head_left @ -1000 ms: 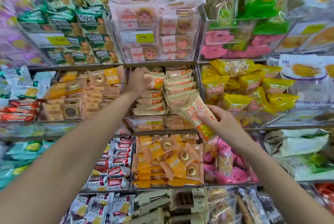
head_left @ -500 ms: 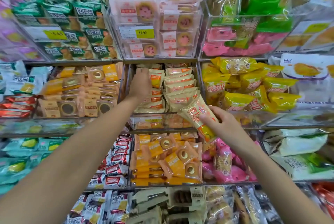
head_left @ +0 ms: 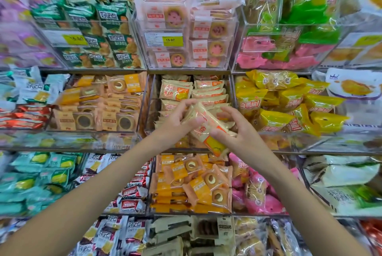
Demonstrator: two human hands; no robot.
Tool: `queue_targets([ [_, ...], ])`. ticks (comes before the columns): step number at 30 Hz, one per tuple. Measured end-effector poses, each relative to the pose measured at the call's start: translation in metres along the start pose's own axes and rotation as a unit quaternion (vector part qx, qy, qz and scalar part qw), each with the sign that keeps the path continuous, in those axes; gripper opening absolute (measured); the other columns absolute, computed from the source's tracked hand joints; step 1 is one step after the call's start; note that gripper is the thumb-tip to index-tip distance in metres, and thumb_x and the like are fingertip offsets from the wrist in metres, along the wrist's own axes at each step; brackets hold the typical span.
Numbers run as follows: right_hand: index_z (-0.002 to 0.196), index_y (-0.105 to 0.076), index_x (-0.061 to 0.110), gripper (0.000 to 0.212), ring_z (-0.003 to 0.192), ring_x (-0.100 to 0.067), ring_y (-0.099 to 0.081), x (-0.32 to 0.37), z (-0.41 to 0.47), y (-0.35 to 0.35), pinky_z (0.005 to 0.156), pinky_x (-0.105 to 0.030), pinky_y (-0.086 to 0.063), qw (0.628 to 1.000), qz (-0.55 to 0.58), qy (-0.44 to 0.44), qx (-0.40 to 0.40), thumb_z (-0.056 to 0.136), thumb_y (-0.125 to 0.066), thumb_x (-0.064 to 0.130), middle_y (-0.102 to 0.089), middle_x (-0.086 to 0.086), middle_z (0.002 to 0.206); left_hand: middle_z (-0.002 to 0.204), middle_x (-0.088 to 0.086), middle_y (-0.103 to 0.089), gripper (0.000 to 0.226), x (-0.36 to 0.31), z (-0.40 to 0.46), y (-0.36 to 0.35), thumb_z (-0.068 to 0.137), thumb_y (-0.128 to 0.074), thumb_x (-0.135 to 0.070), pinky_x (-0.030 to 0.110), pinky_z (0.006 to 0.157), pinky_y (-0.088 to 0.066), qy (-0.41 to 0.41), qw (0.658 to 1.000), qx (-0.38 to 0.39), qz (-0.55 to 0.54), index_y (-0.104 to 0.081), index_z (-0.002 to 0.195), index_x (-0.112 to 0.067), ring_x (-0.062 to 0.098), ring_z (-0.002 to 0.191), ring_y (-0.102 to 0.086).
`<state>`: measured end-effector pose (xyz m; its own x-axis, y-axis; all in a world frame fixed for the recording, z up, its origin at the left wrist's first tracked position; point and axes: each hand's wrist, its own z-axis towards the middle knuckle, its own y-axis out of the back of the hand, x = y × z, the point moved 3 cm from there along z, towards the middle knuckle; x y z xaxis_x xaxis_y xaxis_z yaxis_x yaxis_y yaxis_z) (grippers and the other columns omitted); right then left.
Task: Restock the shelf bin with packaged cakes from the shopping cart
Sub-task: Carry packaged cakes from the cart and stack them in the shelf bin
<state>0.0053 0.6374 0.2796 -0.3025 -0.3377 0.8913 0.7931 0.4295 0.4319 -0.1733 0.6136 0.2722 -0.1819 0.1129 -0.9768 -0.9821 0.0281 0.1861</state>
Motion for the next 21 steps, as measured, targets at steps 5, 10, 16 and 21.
queue_targets([
  [5, 0.143, -0.023, 0.035, 0.091, 0.116, -0.011, -0.055, -0.002, 0.007, -0.005, 0.091, -0.033, -0.054, 0.989, 0.141, -0.044, -0.002, 0.067, -0.066, 0.057, -0.047, 0.003, 0.137, 0.117, -0.001, -0.060, 0.045, 0.010, -0.001, 0.002, 0.066, -0.067, -0.057, 0.034, 0.082, -0.055, 0.021, 0.988, -0.096, -0.118, -0.047, 0.106, -0.051, 0.016, 0.102, -0.064],
  [10, 0.140, -0.034, 0.027, 0.068, 0.102, -0.001, -0.061, -0.006, 0.010, 0.001, 0.072, -0.016, -0.054, 0.995, 0.097, -0.034, -0.017, 0.081, -0.069, 0.035, -0.058, 0.008, 0.123, 0.132, -0.004, -0.046, 0.034, 0.013, -0.006, 0.005, 0.078, -0.063, -0.050, 0.032, 0.090, -0.052, 0.033, 0.996, -0.073, 0.028, -0.044, 0.104, -0.037, 0.013, 0.117, -0.052],
  [16, 0.131, -0.046, 0.023, 0.051, 0.096, -0.003, -0.064, -0.003, 0.011, 0.001, 0.073, -0.017, -0.053, 0.995, 0.085, -0.011, 0.042, 0.085, -0.068, 0.026, -0.063, 0.003, 0.115, 0.107, -0.022, -0.058, 0.029, -0.015, -0.004, 0.017, 0.078, -0.063, -0.057, 0.022, 0.073, -0.051, 0.039, 0.958, 0.158, 0.237, -0.049, 0.092, -0.036, 0.000, 0.092, -0.059],
  [21, 0.136, -0.043, 0.024, 0.056, 0.103, -0.002, -0.062, 0.001, 0.013, 0.001, 0.082, -0.022, -0.055, 0.995, 0.088, -0.003, 0.048, 0.086, -0.063, 0.038, -0.061, 0.007, 0.121, 0.076, -0.022, -0.059, 0.029, -0.026, 0.007, 0.015, 0.076, -0.065, -0.057, 0.009, 0.050, -0.039, 0.046, 0.951, 0.162, 0.258, -0.046, 0.087, -0.038, -0.006, 0.060, -0.053],
])
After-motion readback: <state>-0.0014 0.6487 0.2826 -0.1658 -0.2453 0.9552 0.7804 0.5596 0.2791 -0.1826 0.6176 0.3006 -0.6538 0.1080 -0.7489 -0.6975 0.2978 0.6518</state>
